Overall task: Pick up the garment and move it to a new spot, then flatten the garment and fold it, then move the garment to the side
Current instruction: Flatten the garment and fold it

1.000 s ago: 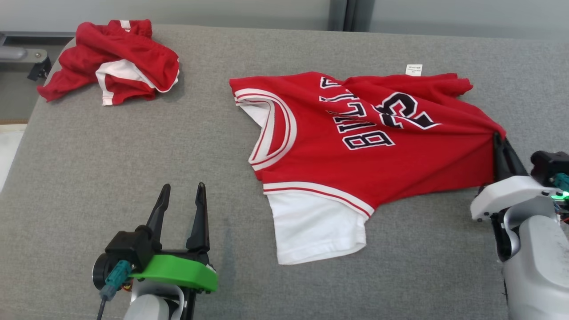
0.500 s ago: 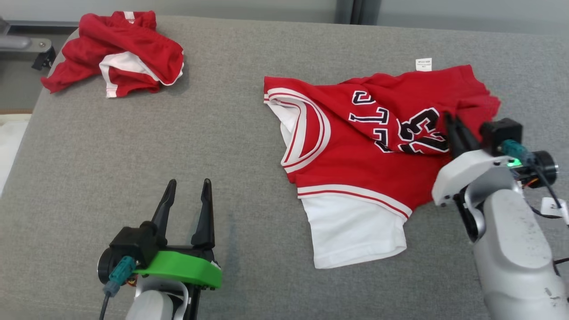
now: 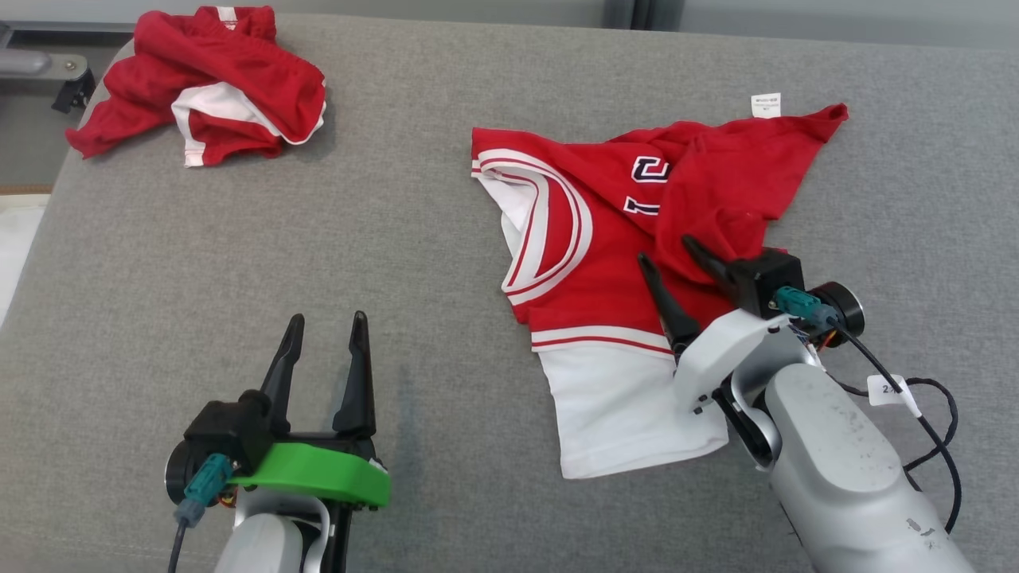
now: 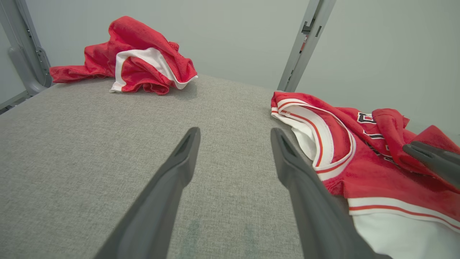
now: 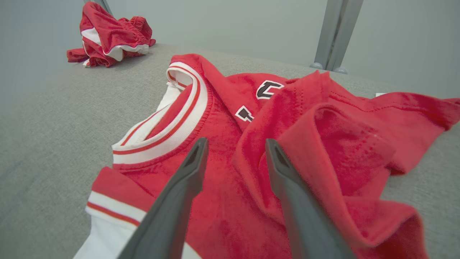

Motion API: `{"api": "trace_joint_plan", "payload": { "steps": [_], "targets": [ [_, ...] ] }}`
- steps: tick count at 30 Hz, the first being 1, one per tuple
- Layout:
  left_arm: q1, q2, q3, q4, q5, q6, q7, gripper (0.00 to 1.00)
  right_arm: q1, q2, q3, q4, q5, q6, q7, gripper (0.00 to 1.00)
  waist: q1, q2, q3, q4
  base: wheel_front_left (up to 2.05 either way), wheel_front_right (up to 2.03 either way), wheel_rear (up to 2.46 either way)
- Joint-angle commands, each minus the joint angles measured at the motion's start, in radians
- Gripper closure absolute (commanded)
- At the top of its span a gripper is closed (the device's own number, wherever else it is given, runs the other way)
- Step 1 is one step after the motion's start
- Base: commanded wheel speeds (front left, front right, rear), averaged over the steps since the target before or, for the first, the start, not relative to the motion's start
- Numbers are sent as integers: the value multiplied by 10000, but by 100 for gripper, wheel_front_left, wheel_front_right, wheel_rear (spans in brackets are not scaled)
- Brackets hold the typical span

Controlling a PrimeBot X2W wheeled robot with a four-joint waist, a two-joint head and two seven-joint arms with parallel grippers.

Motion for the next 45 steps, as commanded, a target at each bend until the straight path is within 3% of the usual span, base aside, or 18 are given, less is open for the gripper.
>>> {"api": "trace_joint_plan", "payload": {
  "steps": [1,6,10,17,27,34,45],
  "targets": [
    [-79,32,28,-3,74,31,-34,0,-139,-57,-17,-153,26,-14,-144,0,0,0,-49,-122,0,0,0],
    [-15,34,-2,-22,87,48,-34,0,-158,-55,-448,-776,-137,-14,-320,0,0,0,-106,-232,0,0,0],
    [-21,34,-23,-59,66,57,-34,0,-99,-58,-1349,-1364,-574,-14,-160,0,0,0,-88,-225,0,0,0],
    [-134,34,-62,-70,-53,13,-34,0,53,-612,-2357,-1594,-1484,-12,727,0,0,0,87,-31,0,0,0],
    [-296,33,-87,-92,-99,44,-34,0,13,-767,-1509,-755,-642,-12,1407,0,0,0,274,146,0,0,0],
    [-311,33,-77,-106,-91,65,-34,0,-497,-901,-359,-47,-306,-12,1256,0,0,0,408,322,0,0,0],
    [-332,34,-113,-122,-131,97,-34,0,-1364,-930,395,874,-372,-12,1076,0,0,0,463,465,0,0,0]
  ]
}}
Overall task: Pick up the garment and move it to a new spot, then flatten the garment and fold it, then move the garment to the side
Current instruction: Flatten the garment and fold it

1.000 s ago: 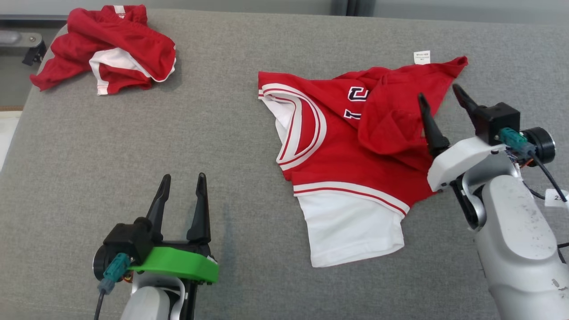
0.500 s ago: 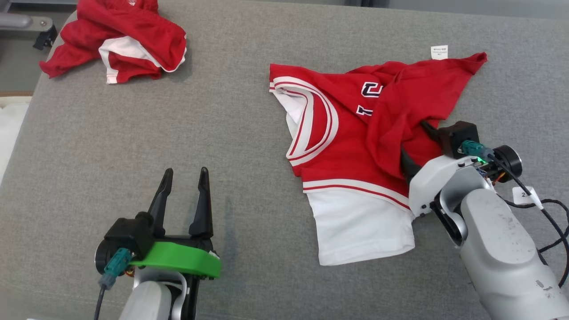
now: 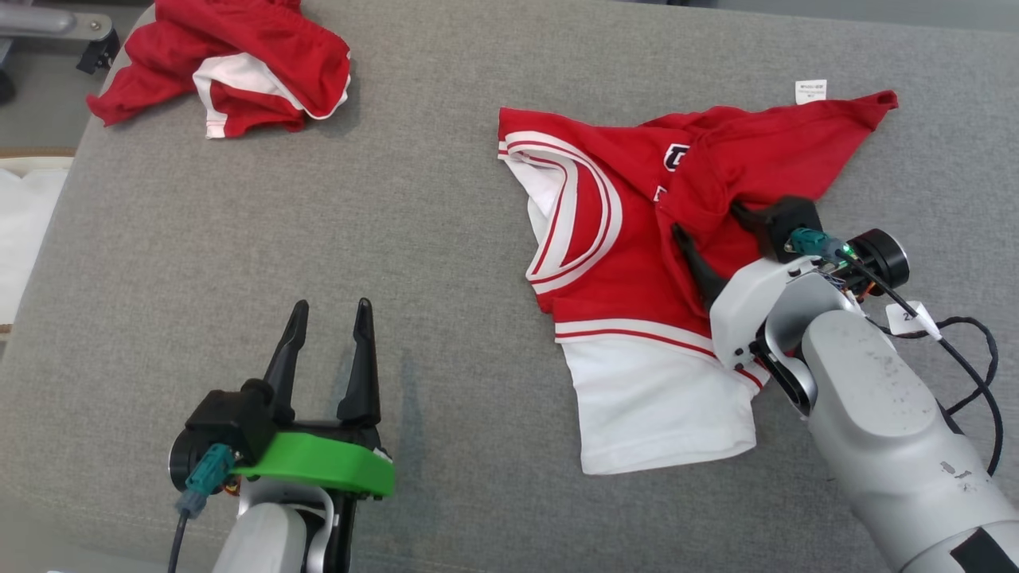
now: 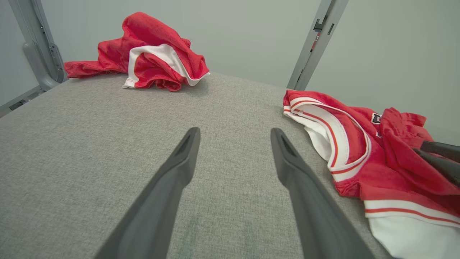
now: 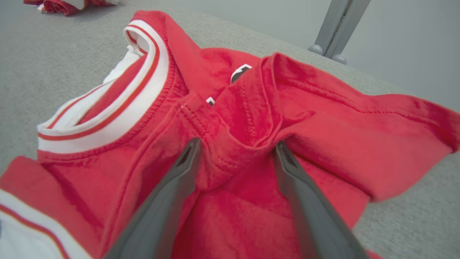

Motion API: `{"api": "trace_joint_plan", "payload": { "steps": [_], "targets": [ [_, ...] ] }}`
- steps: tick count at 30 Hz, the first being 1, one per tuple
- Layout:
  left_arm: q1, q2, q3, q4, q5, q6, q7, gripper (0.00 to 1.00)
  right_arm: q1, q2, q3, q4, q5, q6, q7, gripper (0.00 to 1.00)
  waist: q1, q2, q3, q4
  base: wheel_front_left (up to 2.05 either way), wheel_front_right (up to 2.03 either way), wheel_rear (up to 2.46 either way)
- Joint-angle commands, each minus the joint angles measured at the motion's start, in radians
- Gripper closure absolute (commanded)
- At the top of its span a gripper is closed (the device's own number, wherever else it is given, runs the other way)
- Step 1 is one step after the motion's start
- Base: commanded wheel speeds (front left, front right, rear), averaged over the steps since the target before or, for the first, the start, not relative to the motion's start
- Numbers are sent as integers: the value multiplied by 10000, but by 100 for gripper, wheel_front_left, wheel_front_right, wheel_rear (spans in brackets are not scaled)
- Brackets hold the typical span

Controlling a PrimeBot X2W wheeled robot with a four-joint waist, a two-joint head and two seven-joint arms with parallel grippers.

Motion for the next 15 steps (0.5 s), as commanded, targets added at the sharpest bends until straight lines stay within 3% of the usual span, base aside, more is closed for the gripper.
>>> {"api": "trace_joint_plan", "payload": {
  "steps": [1,6,7,8,9,11,15],
  "targets": [
    [-140,34,-17,-8,-55,55,-34,0,-144,-12,104,157,4,-10,-26,0,0,-1,1,28,0,0,0],
    [-153,34,-56,11,-56,43,-34,0,-445,104,274,632,60,-10,-182,1,0,-1,-7,99,0,0,0],
    [-143,34,-58,13,-55,46,-34,0,-509,123,271,716,38,-10,-237,52,0,-1,-19,111,0,0,0],
    [-128,34,-59,14,-54,52,-34,0,-545,136,255,786,12,-10,-283,62,0,-1,-34,117,0,0,0],
    [-100,34,-61,18,-50,60,-34,0,-564,166,216,870,-40,-10,-332,78,0,-1,-61,121,0,0,0],
    [-22,33,-54,30,-41,73,-34,0,-557,265,87,964,-94,-10,-441,100,0,-1,-124,116,0,0,0],
    [120,33,3,58,27,48,-34,0,-477,397,-193,996,-264,-10,-751,100,0,-1,-250,41,0,0,0]
  ]
}}
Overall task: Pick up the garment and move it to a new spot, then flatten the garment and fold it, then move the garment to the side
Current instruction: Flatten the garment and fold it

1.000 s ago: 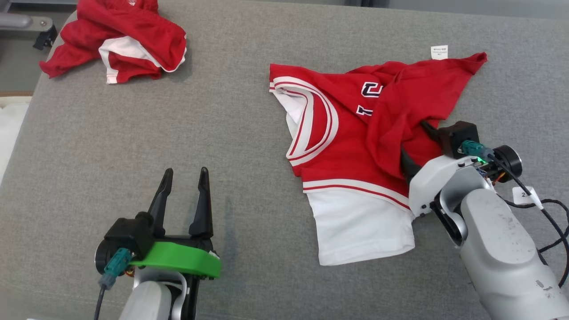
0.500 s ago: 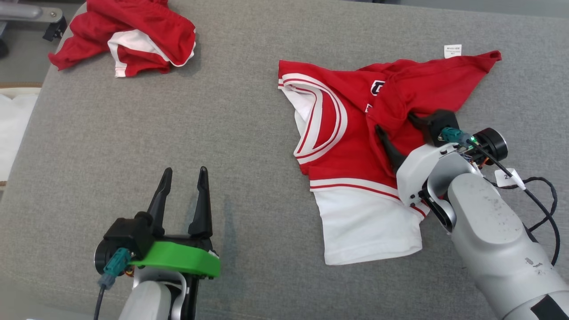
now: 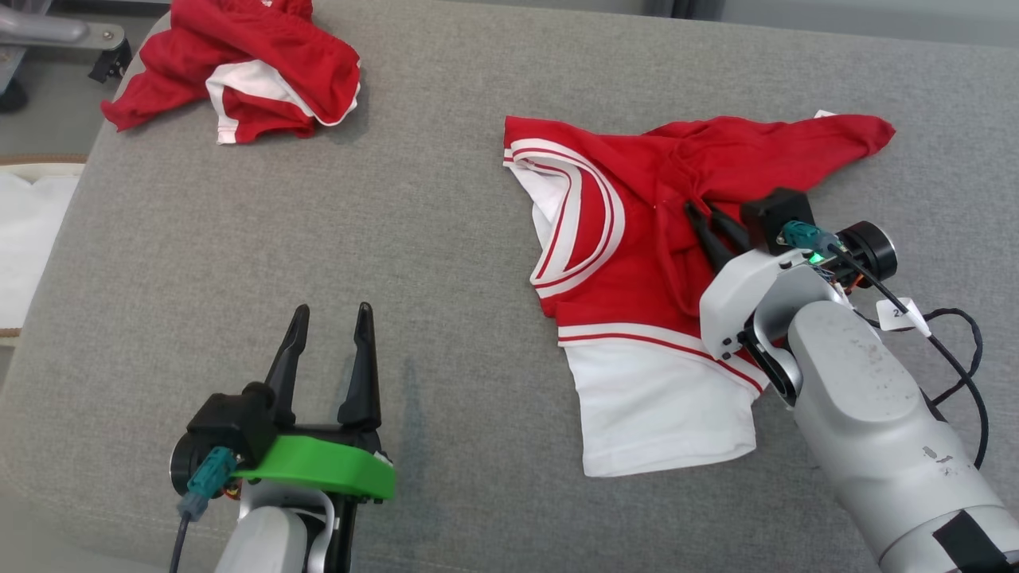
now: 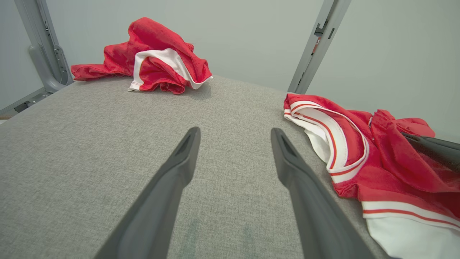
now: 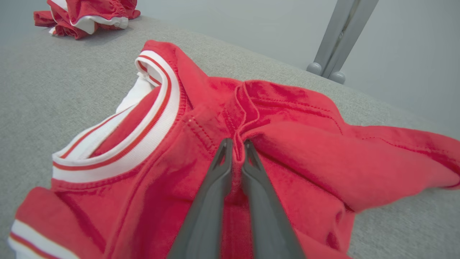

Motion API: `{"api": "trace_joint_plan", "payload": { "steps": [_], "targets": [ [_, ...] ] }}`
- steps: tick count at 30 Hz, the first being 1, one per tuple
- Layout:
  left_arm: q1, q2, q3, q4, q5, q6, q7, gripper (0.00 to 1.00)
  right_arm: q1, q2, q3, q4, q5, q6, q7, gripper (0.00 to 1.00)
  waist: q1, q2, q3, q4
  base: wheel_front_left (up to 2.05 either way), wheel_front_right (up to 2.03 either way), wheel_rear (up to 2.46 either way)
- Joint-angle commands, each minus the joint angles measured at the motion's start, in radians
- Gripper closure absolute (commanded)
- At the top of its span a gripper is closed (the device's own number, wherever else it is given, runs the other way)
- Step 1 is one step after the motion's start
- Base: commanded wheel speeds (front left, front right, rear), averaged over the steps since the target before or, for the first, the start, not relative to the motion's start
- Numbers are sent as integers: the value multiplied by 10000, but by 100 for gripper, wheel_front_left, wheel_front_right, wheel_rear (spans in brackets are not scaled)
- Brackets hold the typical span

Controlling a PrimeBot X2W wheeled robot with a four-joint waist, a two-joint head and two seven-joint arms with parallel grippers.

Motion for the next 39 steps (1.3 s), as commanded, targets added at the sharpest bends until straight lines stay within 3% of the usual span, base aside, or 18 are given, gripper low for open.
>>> {"api": "trace_joint_plan", "payload": {
  "steps": [1,11,19,27,28,29,39],
  "targets": [
    [92,31,53,32,75,9,-34,0,81,15,-98,21,-55,-10,-115,100,0,0,-68,-71,0,0,0],
    [350,32,106,100,292,-87,-34,0,559,-103,-1488,-499,-173,-10,-745,100,0,0,-503,-601,0,0,0],
    [430,32,225,120,417,-169,-32,0,2152,-475,-3408,-1813,-29,-10,-751,100,0,0,-659,-1257,0,0,0],
    [277,32,228,165,534,-228,-34,0,3718,-151,-4885,-2690,-155,-12,-877,100,0,0,-590,-1829,0,0,0],
    [258,31,206,187,562,-240,-34,0,3832,-97,-4990,-2754,-195,-12,-919,65,0,0,-598,-1877,0,0,0],
    [234,32,183,215,564,-258,-34,0,3997,-18,-5084,-2838,-228,-12,-932,0,0,0,-612,-1927,0,0,0],
    [222,32,80,369,562,-308,-32,0,5156,252,-6324,-3759,-471,-10,-1152,0,0,0,-875,-2267,0,0,0]
  ]
}}
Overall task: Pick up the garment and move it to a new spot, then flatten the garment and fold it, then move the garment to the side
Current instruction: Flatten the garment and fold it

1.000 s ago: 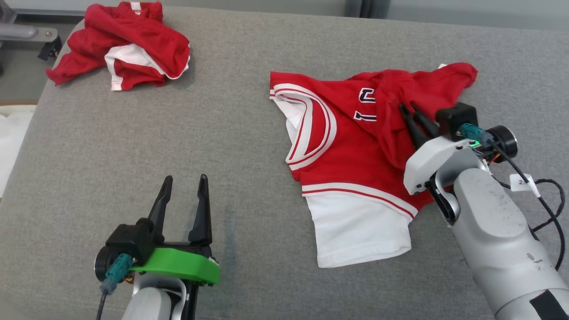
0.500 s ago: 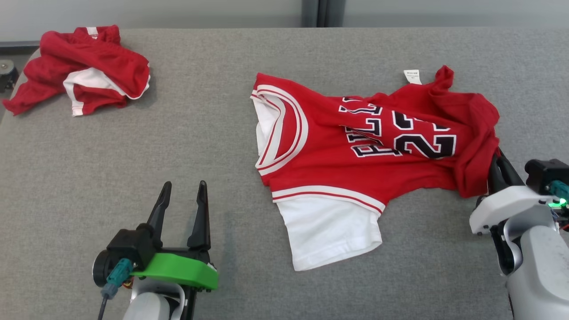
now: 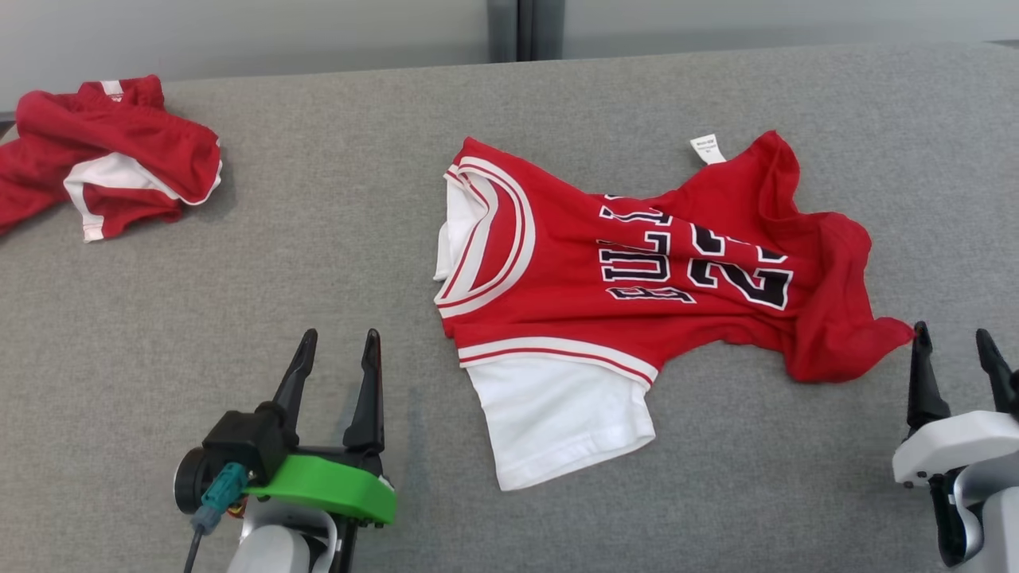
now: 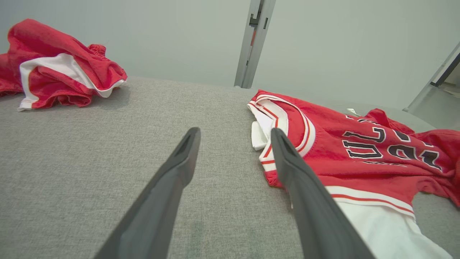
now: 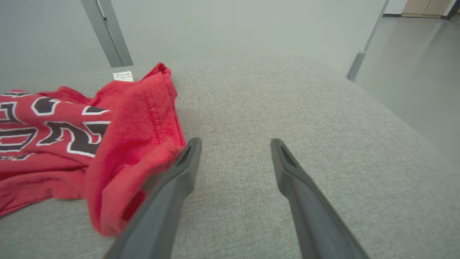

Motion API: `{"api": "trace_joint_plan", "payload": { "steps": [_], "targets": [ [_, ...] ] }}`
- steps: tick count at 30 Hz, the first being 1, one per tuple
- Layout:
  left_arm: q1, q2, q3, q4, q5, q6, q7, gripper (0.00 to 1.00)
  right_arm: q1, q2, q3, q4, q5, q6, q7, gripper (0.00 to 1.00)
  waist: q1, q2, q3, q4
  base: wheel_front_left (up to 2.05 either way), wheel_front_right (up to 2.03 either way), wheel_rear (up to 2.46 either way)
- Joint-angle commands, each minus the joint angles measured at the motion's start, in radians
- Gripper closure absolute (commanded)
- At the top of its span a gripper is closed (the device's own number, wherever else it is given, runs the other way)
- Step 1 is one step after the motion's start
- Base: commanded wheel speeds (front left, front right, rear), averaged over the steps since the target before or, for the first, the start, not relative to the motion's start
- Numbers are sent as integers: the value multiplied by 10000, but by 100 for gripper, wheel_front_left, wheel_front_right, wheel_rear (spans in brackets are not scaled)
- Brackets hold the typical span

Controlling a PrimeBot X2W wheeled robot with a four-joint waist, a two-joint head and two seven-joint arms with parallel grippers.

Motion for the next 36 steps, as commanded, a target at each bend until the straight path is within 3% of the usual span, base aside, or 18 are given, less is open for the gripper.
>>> {"api": "trace_joint_plan", "payload": {
  "steps": [1,8,15,29,30,31,32,36],
  "targets": [
    [-92,34,-35,58,8,-24,-30,0,174,36,-128,-237,-121,-10,-82,0,0,-1,-91,-92,0,0,0],
    [-432,34,-510,454,24,-149,-27,0,267,115,-485,-1639,-229,-10,-152,0,0,-1,-156,-311,0,0,0],
    [-1362,37,-1396,2061,-321,-229,-21,0,104,199,382,-2702,-130,-10,217,0,0,-1,-17,-523,0,0,0],
    [-3726,37,-2641,5573,-1072,-246,1375,0,-506,229,2093,-2301,271,-10,177,0,0,-1,522,-1020,0,0,0],
    [-3813,37,-2693,5649,-1123,-251,1350,27,-538,228,2139,-2268,280,-10,161,0,0,-1,546,-1051,0,0,0],
    [-3880,37,-2757,5708,-1186,-257,1320,69,-552,229,2175,-2233,293,-10,139,0,0,-1,560,-1074,0,0,0],
    [-3969,39,-2859,5764,-1255,-263,1287,100,-568,232,2219,-2180,310,-10,100,0,0,-1,577,-1102,0,0,0],
    [-4299,41,-3152,5996,-1406,-264,1061,100,-657,232,2228,-2041,360,-10,-8,0,0,-1,607,-1185,0,0,0]
  ]
}}
